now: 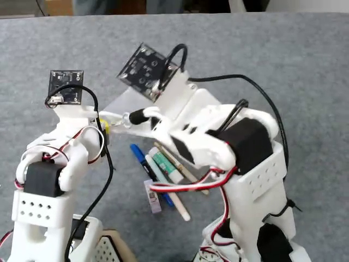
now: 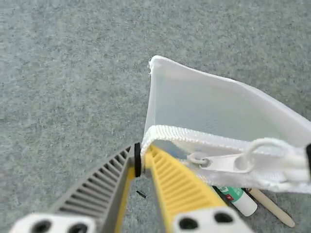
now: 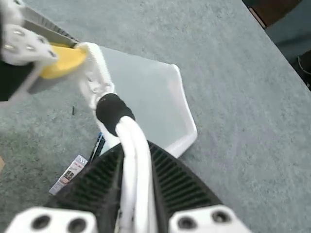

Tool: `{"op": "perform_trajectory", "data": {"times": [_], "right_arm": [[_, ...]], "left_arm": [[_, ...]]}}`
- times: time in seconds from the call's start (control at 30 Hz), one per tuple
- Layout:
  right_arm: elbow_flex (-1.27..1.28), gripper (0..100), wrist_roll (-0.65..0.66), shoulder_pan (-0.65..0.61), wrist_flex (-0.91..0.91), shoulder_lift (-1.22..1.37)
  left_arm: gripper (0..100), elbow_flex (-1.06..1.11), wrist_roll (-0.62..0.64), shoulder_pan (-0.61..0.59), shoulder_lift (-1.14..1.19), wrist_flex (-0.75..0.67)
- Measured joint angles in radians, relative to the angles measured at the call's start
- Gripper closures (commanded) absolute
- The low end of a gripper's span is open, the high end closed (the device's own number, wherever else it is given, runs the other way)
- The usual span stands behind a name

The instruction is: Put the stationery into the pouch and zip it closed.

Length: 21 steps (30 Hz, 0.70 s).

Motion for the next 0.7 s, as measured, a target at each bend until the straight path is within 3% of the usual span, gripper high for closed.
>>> {"op": "perform_trajectory", "data": {"times": [0.33, 0.7], "right_arm": [[0.066, 98.6, 0.000, 0.144, 0.000, -0.041], [0.288, 98.6, 0.000, 0.157, 0.000, -0.292]], "left_arm": [[97, 0.000, 0.000, -0.032, 0.005, 0.003], [97, 0.000, 0.000, -0.057, 0.005, 0.003]]}}
